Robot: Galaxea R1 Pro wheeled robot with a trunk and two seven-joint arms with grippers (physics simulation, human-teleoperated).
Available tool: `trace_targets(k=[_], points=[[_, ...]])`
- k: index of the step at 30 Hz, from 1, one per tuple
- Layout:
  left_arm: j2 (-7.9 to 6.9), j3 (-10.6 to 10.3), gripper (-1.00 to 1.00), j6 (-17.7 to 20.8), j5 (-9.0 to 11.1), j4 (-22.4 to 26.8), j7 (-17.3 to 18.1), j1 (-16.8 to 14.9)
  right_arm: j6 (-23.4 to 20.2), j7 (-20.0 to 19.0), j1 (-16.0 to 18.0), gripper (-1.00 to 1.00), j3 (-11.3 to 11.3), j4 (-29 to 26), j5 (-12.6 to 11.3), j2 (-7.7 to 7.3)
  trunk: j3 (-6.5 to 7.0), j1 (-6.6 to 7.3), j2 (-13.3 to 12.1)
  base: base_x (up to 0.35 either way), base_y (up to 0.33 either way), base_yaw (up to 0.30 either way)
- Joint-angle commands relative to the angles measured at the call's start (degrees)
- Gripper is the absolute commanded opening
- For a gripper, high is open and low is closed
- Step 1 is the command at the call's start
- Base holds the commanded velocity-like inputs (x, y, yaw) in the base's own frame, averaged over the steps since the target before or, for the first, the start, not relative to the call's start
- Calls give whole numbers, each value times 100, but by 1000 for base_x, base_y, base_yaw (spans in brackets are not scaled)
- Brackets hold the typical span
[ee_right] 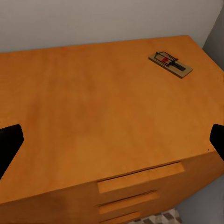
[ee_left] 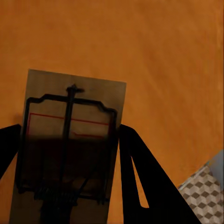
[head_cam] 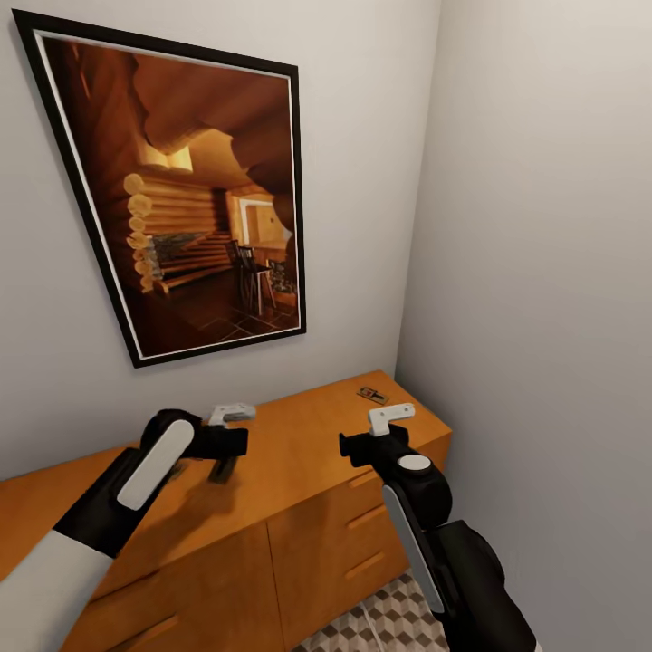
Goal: Take the four mousetraps from the cabinet in the bathroom and place them on the bathroom floor. Make sure all four end up on the same floor surface, and ensure that at least two of them are either under or directly next to the same bathroom sink.
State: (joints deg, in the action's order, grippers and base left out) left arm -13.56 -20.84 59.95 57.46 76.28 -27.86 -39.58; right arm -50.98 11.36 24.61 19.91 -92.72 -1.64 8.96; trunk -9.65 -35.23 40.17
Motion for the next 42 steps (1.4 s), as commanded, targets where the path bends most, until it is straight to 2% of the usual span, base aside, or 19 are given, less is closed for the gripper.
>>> trace_targets(k=[1,2,3,6,7,12,13,16,19,20,24,25,30,31,36,39,42], points=[[2,129,-100,5,-10,186,-24,105,-25,-87,0,100,3,0,0,2,0,0,-1,-16,0,0],[4,258,-100,5,-11,365,-70,218,-72,-170,0,100,3,0,-2,5,0,0,-1,-30,0,0],[8,512,-100,5,-6,693,-168,462,-233,-312,16,100,2,0,-5,13,0,0,-1,-52,0,0],[14,857,-100,5,6,1052,-299,778,-513,-452,56,100,-14,0,-8,30,0,0,-1,-78,-19,0],[16,1061,-100,5,11,1224,-355,915,-645,-505,77,100,-23,0,-13,40,0,0,-1,-151,-107,0],[38,1565,-100,5,21,1471,-424,1090,-808,-569,95,100,-26,0,-23,59,0,0,-1,-143,-109,0],[51,1724,-100,5,24,1515,-436,1139,-836,-580,96,100,-20,0,-25,62,0,0,-1,-63,-48,0],[77,1910,-100,5,26,1553,-446,1198,-864,-590,96,100,-8,0,-27,63,0,0,-1,-41,-31,24],[169,2082,-100,5,27,1572,-452,1228,-880,-595,96,100,-2,2,-31,63,0,0,-1,-21,-16,137],[275,2239,-100,5,27,1579,-454,1240,-886,-597,95,100,0,1,-33,62,0,0,-1,-11,-8,215],[545,2540,-100,5,12,1587,-494,1256,-897,-599,92,100,2,6,-34,62,0,0,-1,-6,-5,249],[673,2632,-100,5,-1,1589,-636,1259,-900,-599,92,100,3,10,-31,62,0,0,-1,-3,-2,274],[870,2743,-100,3,2,1591,-1234,1275,-902,-607,104,100,3,45,-23,67,0,0,-1,-1,-1,283],[1082,2921,-100,-66,4,1594,-1590,1299,-902,-664,238,100,16,317,-16,92,0,0,-1,0,0,292],[1183,3189,-100,-119,9,1599,-1758,1290,-902,-946,753,100,2,612,-23,104,0,0,-1,0,0,293],[1195,3252,-100,-130,10,1601,-1863,942,-902,-1143,1014,100,-3,677,-60,104,0,0,-1,0,0,294],[1191,3246,-100,-128,11,1601,-1938,766,-902,-1185,1054,100,14,656,-107,104,0,0,-1,0,0,294]])
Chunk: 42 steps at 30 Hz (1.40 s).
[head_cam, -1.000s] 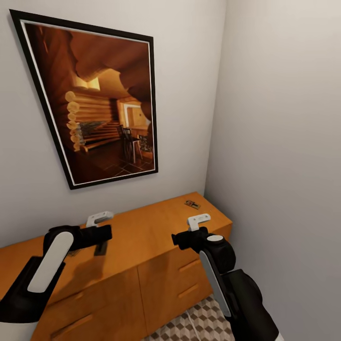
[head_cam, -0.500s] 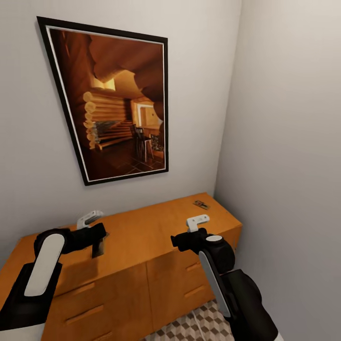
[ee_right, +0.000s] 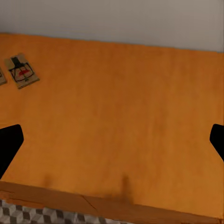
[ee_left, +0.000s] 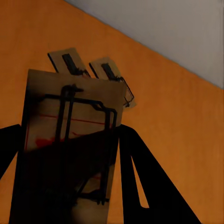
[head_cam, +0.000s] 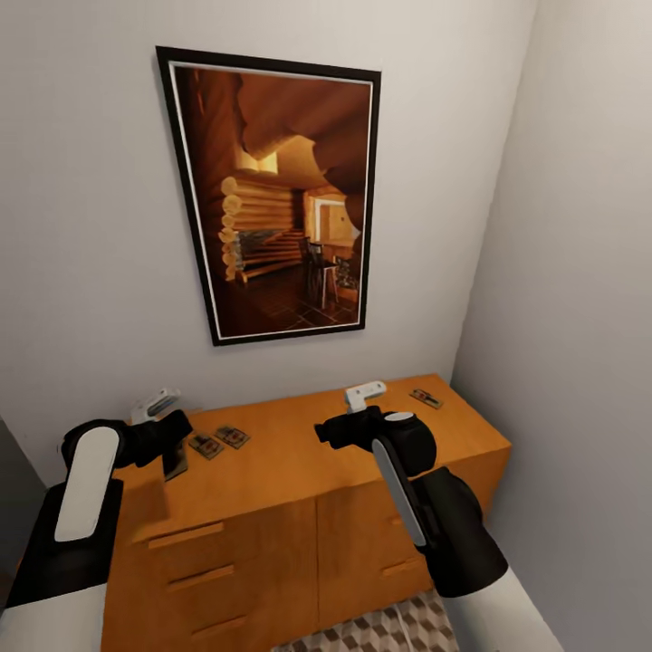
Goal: Take the four mousetraps from the cabinet in the bathroom and place them on the bathroom floor. Make sure all four end up on the same floor surface, and ensure that at least two of them are either under or directly next to the same bathroom sink.
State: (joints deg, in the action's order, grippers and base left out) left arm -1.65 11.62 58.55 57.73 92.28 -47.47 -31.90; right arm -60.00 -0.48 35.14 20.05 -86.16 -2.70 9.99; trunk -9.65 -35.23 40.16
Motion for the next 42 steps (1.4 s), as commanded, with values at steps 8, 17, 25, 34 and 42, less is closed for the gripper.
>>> trace_targets(k=[8,17,25,34,42], points=[[-213,2,-100,14,-16,0,-66,-228,0,-30,187,100,-7,91,-100,0,0,0,0,0,0,294],[-191,-21,-100,47,-16,0,-77,-244,0,-26,851,100,-26,1510,-140,0,0,0,0,0,0,294],[-169,-371,-100,64,-19,0,-79,-142,0,-28,190,100,124,1125,-103,-2,0,0,0,0,0,296],[-8,-835,-100,65,-24,0,-78,126,0,-35,53,100,310,759,-116,-47,0,0,0,39,-21,293],[-23,-840,-100,61,-25,0,-78,158,119,-46,13,100,318,1094,-109,-42,0,0,0,287,-143,85]])
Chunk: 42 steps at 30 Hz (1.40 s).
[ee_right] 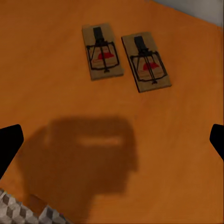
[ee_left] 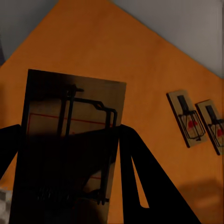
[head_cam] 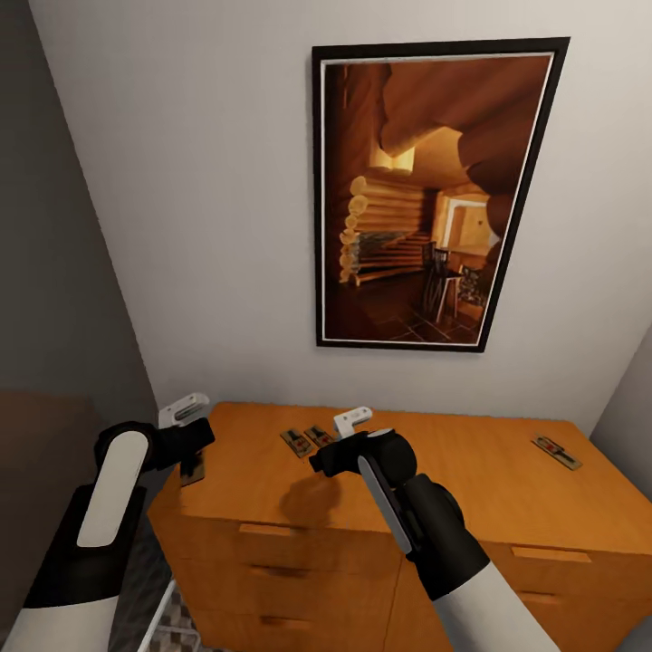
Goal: Take the four mousetraps from the cabinet in the bathroom and place them on the bathroom floor. Make sure all four end up on the same floor surface, and ensure that at least two of them are either under or directly next to the same bathroom sink.
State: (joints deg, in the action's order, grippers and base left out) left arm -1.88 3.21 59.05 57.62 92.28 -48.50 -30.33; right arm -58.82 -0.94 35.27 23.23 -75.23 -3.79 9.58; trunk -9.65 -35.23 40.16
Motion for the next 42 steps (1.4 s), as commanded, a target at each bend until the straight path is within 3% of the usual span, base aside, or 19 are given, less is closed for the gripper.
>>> trace_targets(k=[1,6,9,10,12,16,18,19,23,32,34,36,42], points=[[-1,3,-100,11,-13,0,25,2,18,1,0,100,1,9,-2,0,0,0,0,326,-130,13],[-4,32,-100,7,-13,0,25,29,39,17,-10,100,91,17,-10,14,0,0,0,337,-68,6],[-8,63,-100,-21,-17,-6,35,39,40,31,-14,100,288,17,-11,30,0,0,0,222,-16,1],[-10,128,-100,-35,-14,-7,33,31,34,33,-16,100,310,17,-10,35,0,0,0,92,-5,0],[33,549,-100,-50,2,-8,33,-59,18,28,-14,100,322,28,-9,31,0,0,0,48,-3,6],[121,804,-100,-58,2,-7,26,-240,10,29,-12,100,303,45,-8,26,0,0,0,18,-1,136],[366,853,-100,-60,-44,-8,-41,-419,9,28,-6,100,269,63,-8,21,0,0,0,4,0,252],[418,835,-100,-60,-52,-8,-98,-446,9,26,-6,100,264,73,-8,20,0,0,0,2,0,269],[592,394,-100,-82,-77,-13,-601,-528,79,14,-3,100,271,141,1,9,0,0,0,1,0,272],[659,-12,-100,-83,-22,-17,-817,-493,490,10,-11,100,322,566,31,5,0,0,0,5,0,92],[660,-41,-100,-83,-22,-17,-821,-483,505,12,-11,100,329,590,31,10,0,0,0,93,14,11],[595,-73,-100,-176,-40,-30,-820,-418,439,-54,55,100,263,655,29,-56,0,0,0,0,0,0],[400,-19,-100,-182,-35,-24,-816,-370,448,-45,62,100,280,711,36,-60,0,0,0,0,0,0]])
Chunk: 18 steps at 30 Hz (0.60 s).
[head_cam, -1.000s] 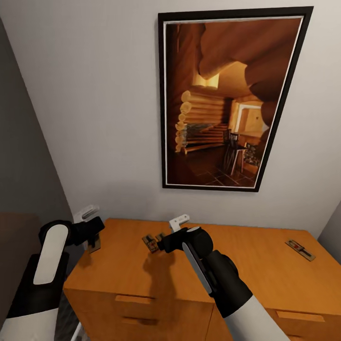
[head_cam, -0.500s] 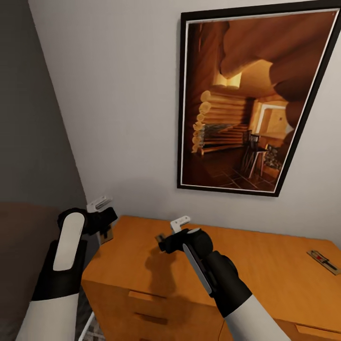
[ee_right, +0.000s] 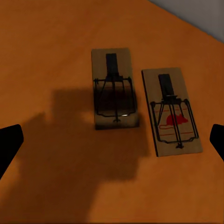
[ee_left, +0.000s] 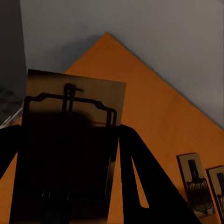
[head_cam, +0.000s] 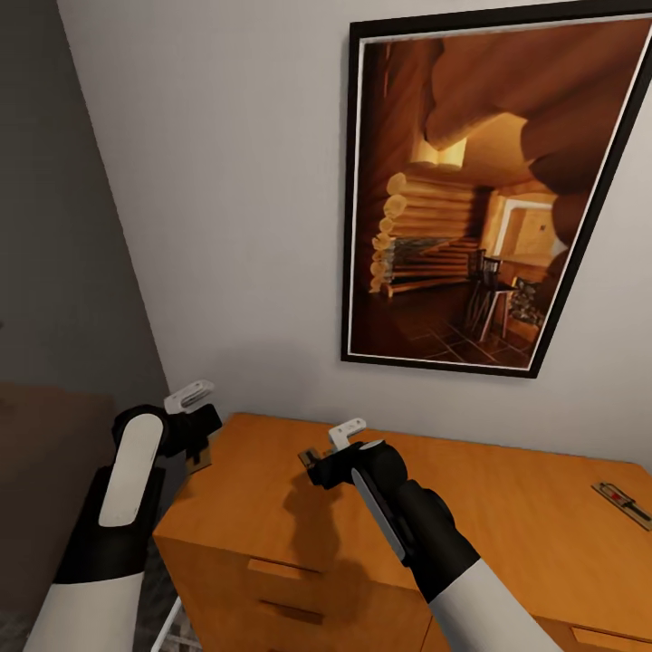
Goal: Take the four mousetraps from the cabinet in the bathroom and place them on the bathroom floor. Make sure all four end up on the same floor surface, and ensure that at least two of them are either under or directly next to the same bathroom sink.
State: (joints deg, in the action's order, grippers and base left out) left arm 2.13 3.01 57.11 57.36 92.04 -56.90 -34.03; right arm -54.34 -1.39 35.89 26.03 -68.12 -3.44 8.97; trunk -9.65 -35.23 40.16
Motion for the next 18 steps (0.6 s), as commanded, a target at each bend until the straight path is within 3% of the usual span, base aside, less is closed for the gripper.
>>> trace_targets(k=[1,18], points=[[-11,1,-100,13,-9,0,24,0,0,0,0,100,0,0,0,0,0,0,0,0,0,0],[-11,1,-100,13,-9,0,24,0,0,0,0,100,0,0,0,0,0,0,0,0,0,0]])
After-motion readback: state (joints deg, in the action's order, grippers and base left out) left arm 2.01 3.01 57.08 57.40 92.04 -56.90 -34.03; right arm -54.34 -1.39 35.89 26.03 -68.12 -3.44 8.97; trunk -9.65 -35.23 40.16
